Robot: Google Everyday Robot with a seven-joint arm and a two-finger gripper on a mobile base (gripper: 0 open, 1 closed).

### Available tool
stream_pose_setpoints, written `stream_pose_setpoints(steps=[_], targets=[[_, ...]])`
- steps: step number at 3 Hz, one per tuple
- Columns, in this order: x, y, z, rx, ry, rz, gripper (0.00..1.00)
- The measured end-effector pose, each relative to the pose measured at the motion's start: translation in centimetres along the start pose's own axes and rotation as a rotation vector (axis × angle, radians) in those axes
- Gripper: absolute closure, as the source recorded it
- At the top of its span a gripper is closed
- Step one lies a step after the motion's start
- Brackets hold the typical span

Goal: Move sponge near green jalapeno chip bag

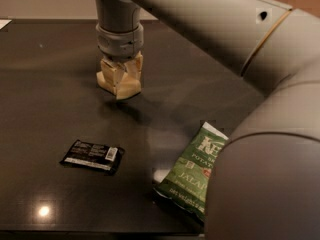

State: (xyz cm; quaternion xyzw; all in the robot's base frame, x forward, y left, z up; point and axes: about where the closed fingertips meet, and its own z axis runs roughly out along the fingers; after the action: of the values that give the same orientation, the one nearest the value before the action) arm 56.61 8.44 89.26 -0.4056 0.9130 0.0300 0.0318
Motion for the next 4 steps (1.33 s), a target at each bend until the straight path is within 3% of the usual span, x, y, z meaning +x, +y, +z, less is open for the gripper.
stream_pose_setpoints(steps=[2, 4], targets=[[6.3, 2.2, -0.4, -0.056, 0.000, -0.071, 1.00], [11.2, 2.0, -0.3, -0.075, 0.007, -0.070, 1.00]])
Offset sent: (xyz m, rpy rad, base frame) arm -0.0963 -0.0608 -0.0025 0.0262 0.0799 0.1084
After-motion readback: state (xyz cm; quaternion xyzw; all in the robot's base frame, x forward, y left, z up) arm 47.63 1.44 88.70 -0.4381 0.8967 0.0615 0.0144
